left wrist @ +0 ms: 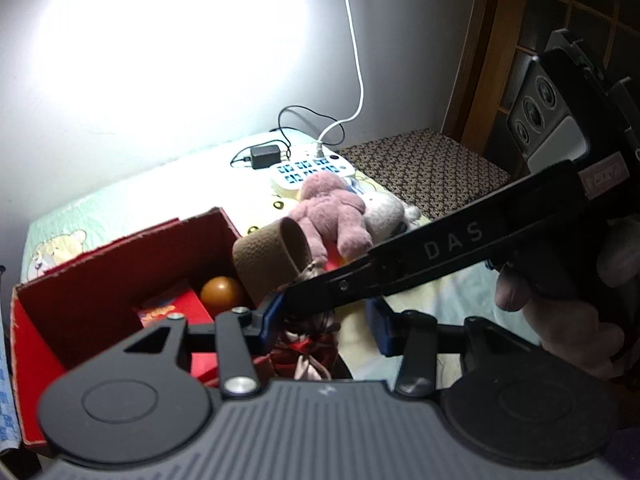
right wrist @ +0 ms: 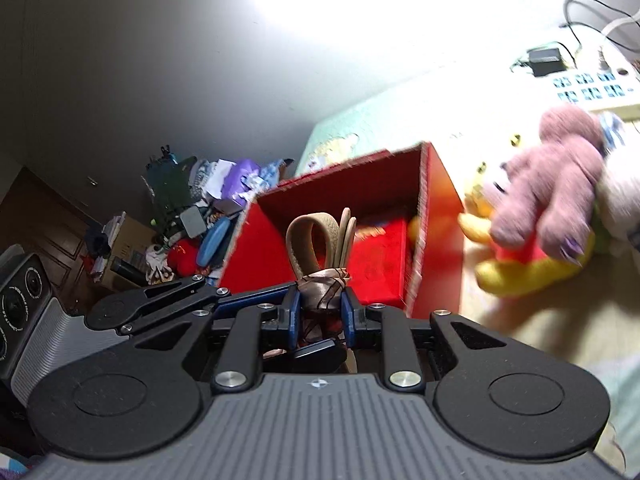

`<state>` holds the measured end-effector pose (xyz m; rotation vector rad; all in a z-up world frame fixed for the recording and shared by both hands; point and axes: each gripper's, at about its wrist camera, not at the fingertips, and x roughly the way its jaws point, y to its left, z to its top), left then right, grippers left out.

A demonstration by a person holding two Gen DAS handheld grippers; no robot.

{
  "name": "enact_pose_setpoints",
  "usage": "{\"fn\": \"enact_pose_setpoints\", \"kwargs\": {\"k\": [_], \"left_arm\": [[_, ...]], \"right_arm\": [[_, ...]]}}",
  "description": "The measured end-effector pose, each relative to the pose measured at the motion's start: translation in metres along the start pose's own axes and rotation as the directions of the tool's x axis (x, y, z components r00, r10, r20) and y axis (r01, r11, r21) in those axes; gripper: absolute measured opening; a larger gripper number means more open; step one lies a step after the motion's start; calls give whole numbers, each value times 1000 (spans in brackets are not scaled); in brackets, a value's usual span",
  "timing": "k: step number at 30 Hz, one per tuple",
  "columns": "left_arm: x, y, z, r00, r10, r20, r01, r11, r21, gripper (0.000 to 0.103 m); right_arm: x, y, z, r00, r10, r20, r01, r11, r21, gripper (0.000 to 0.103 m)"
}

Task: Organize objects
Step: 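Lift the ornament and carry it over the box rim with the right gripper, then lower the held ornament into the box beside the red packet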

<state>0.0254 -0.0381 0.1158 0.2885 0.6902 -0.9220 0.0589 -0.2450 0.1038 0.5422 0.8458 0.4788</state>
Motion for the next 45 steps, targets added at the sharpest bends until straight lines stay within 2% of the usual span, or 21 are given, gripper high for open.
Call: {"fn": "enact_pose_setpoints", "kwargs": {"k": [6,12,21,25,29,33,35,40,45], "left_arm": [[-16,40,17,996,75,49,-74,997,-18,47],[-16,89,18,991,130,30,-127,989,-82,47],[15,154,-10,990,107,-87,-124,968,-217,47],[36,175,-23,989,60,-135,-96,955,-281,47],[58,181,-32,980,51,-191,-105,952,-287,47],[72,187,-38,972,53,-229,-119,951,-286,46],[77,195,-40,970,30,-240,-106,944,-311,46],[84,204,-44,961,41,-273,-131,938,-320,46],[81,215,-52,953,72,-294,-175,924,-341,46]], "right_arm": [[33,25,30,999,52,14,-51,998,-32,23],[83,47,43,998,54,-25,-56,996,-70,24],[161,41,43,982,1,-187,-4,1000,-13,24],[185,35,42,966,-55,-253,50,998,-26,25],[205,29,40,943,-120,-310,112,993,-45,24],[220,21,41,931,-133,-341,126,991,-41,21],[225,19,42,929,-117,-350,114,993,-29,10],[236,14,44,925,-147,-351,139,989,-47,14],[238,0,48,933,-86,-349,103,994,31,19]]}}
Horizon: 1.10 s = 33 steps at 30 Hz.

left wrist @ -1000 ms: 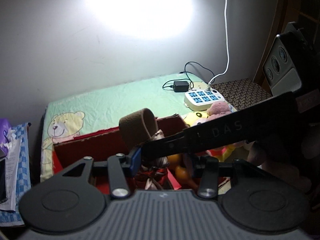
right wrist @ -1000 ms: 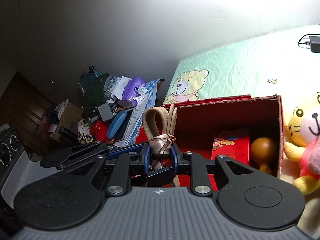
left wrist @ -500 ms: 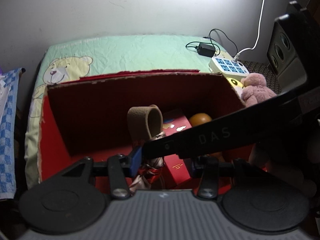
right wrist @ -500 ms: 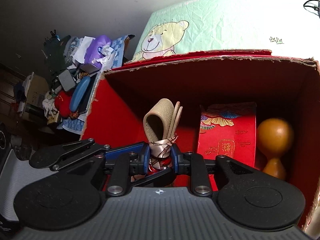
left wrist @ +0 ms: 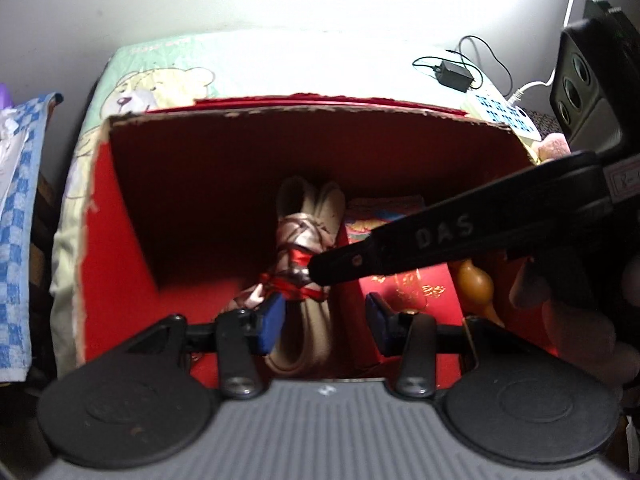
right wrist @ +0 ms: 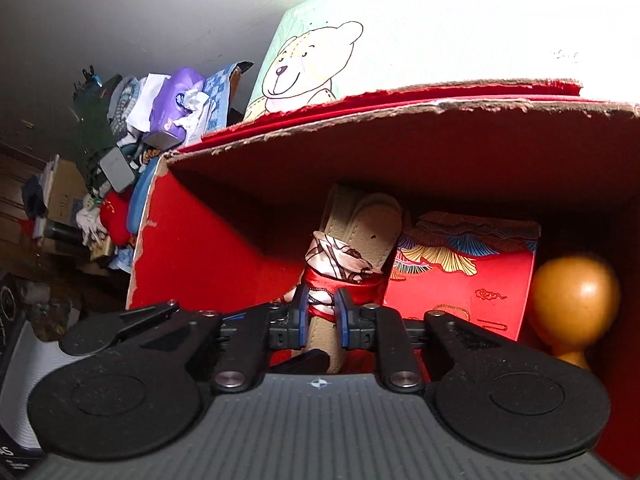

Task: Organize objects
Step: 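Lower the held ornament into the box beside the red packet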

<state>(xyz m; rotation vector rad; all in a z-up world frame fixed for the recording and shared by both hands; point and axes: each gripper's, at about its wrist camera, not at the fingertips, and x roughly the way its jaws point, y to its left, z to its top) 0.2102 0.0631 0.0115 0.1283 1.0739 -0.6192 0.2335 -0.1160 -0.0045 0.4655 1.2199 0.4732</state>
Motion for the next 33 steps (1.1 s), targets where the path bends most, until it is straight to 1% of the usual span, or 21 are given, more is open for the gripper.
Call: {"fn": "enact_pose_setpoints", "kwargs": {"k": [3,6,8,10,11,14,15,17,19,20,21,22,24,27,31,33], "left_arm": [[-3,4,-1,999,51,4,-51,999,-9,46],[0,9,2,998,58,-18,-59,998,-38,48],[5,10,5,997,54,-54,-57,998,-40,48],[13,8,6,994,51,-101,-56,998,-42,51],[16,8,6,992,44,-118,-49,998,-45,51],[20,5,3,991,22,-132,-29,998,-49,51],[20,3,2,991,27,-131,-33,999,-43,51],[18,2,0,992,35,-120,-39,999,-37,51],[12,1,-2,994,30,-106,-34,999,-35,51],[8,1,-4,994,38,-98,-41,999,-26,51],[5,0,-6,995,50,-90,-52,999,-16,51],[2,-1,-8,995,62,-84,-62,998,-6,51],[-3,-1,-12,994,76,-75,-75,997,8,51],[-10,-1,-16,995,83,-62,-82,997,13,51],[-19,0,-19,996,82,-42,-81,997,15,51],[-23,0,-20,997,77,-32,-76,997,18,53]], "right_arm": [[1,-1,2,999,34,11,-34,999,12,22],[3,4,3,997,78,24,-77,997,-7,22],[6,9,3,995,97,24,-97,995,-20,22],[10,13,4,997,78,20,-77,997,-31,22],[11,13,5,996,89,19,-89,995,-36,22],[18,13,10,984,176,3,-176,984,-30,22],[21,14,12,983,183,-4,-183,983,-22,22],[28,19,17,988,155,-17,-155,988,-28,24],[37,25,21,990,128,-52,-131,990,-55,27],[42,28,21,992,102,-70,-107,992,-70,27],[47,32,22,994,70,-88,-79,993,-92,27],[51,34,23,993,55,-104,-67,991,-116,23],[56,38,23,990,47,-135,-66,988,-137,23],[58,40,22,982,17,-186,-51,983,-179,21],[53,33,20,959,-7,-284,-44,984,-174,20],[46,26,17,948,-23,-318,-30,987,-161,16]]}}
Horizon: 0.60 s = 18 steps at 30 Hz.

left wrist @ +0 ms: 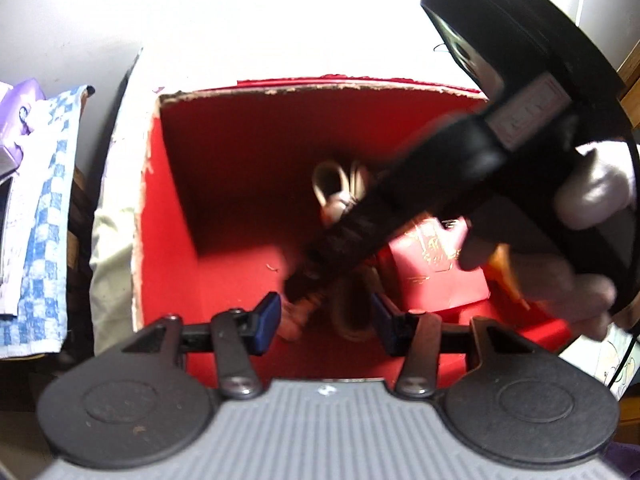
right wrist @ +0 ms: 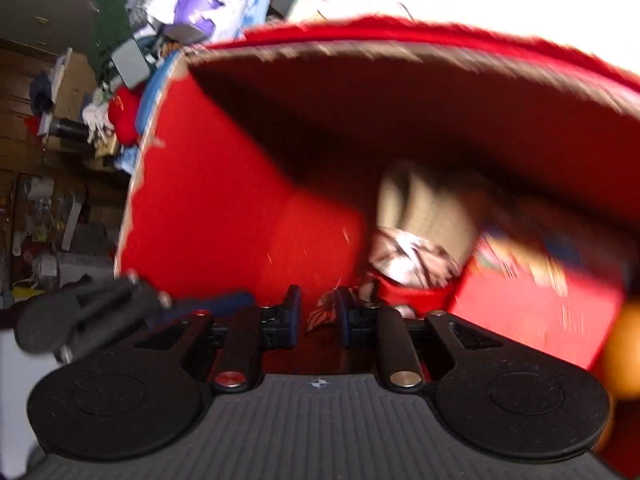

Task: Organize objects
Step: 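Lower the held ornament into the box beside the red packet, then open the right gripper to release the ornament in the box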

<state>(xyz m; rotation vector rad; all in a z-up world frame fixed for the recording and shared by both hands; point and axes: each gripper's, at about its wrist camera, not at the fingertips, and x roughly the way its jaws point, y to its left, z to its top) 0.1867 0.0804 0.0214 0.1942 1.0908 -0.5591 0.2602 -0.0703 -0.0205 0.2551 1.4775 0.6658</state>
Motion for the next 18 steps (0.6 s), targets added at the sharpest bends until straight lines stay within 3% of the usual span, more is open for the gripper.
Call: {"fn": "enact_pose_setpoints", "kwargs": {"k": [2,6,11,18], "left_arm": [[-3,0,-2,1000,-7,4,7,1000,1,54],[1,-6,-2,1000,1,1,-1,1000,7,55],[7,-1,2,1000,29,-6,-28,1000,11,57],[15,-12,7,995,102,-7,-102,995,18,59]], "right_arm": [[-7,-4,-6,1000,6,-10,-6,1000,5,11],[-15,-5,-15,999,-3,39,4,999,-32,22],[-19,-13,-22,991,22,132,-24,1000,11,23],[-30,-21,-29,967,-39,251,20,997,81,25]]}}
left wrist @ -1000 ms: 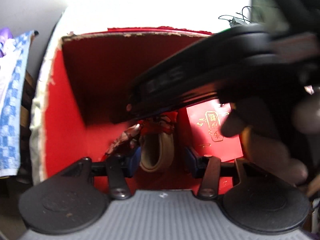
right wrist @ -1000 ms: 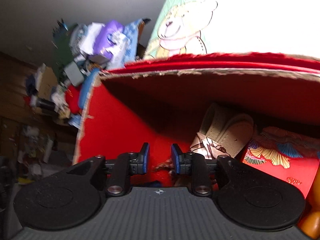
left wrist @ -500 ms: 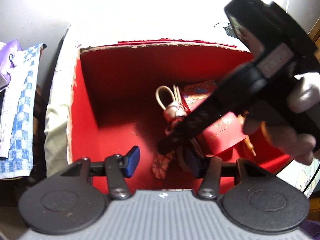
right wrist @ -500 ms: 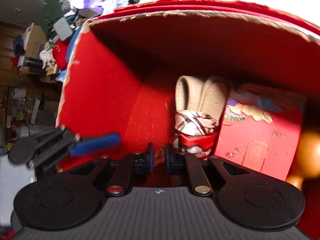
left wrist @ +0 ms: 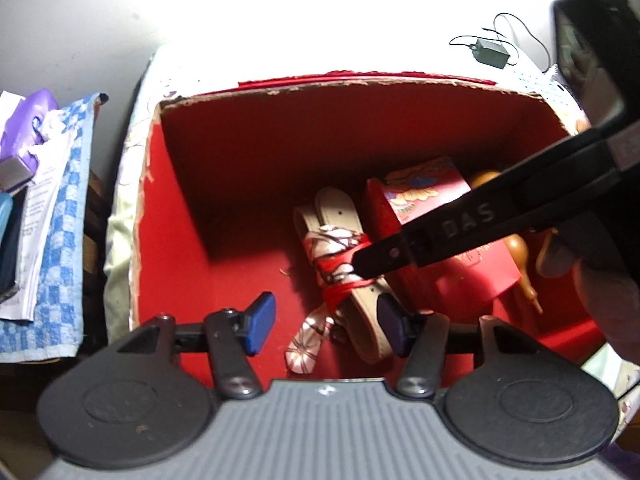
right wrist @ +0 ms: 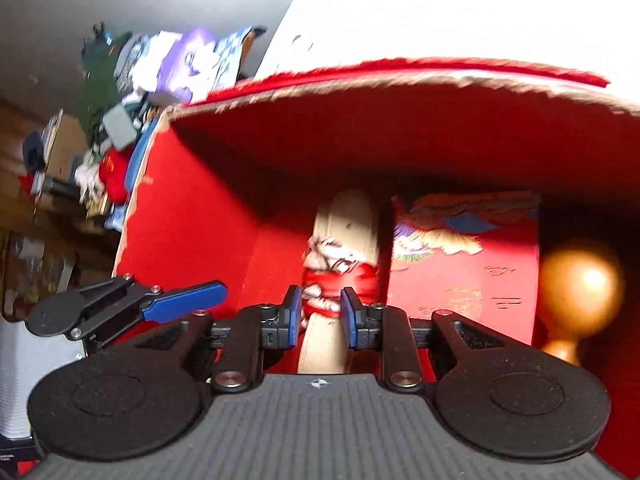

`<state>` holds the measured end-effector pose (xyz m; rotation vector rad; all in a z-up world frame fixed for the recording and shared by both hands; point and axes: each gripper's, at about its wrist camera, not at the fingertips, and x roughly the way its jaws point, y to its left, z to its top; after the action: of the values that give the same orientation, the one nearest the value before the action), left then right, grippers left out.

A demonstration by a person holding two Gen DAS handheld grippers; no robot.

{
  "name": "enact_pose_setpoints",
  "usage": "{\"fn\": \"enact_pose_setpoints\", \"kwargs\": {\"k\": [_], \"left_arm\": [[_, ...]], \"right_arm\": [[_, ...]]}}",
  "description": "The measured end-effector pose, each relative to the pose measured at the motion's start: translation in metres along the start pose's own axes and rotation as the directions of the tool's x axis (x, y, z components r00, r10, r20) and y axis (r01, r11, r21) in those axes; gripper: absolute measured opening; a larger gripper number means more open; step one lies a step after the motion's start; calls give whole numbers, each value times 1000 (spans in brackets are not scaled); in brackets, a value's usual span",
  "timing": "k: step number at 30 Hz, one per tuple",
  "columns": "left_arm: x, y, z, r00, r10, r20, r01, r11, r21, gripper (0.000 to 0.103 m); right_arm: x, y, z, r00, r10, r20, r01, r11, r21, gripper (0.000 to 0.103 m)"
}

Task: Organize objects
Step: 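Open the right gripper to release the ornament in the box, then withdraw the open right gripper up out of the red box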

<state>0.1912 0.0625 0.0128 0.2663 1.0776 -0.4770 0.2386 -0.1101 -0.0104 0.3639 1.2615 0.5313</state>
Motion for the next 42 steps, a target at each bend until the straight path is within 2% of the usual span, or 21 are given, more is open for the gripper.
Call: {"fn": "enact_pose_setpoints", "kwargs": {"k": [4,13,17,22,29,42], "left_arm": [[5,-1,3,999,36,-1,-36,999,4,60],[10,-3,7,997,80,-21,-80,997,6,60],[11,-5,7,996,92,-17,-92,996,6,61],[14,-8,8,994,106,-21,-106,994,8,63],[16,-17,15,990,143,-1,-143,989,37,69],[20,-20,26,984,176,30,-177,983,54,69]], "right_arm": [[-6,-8,-2,998,15,65,-18,999,49,25],[-20,-5,-6,976,-107,188,97,993,64,25],[-21,-6,-5,969,-152,195,140,988,70,25],[-21,-10,-5,966,-170,194,154,984,93,25],[-24,-16,-9,966,-161,203,134,981,140,25],[-27,-21,-12,959,-174,225,135,975,178,25]]}}
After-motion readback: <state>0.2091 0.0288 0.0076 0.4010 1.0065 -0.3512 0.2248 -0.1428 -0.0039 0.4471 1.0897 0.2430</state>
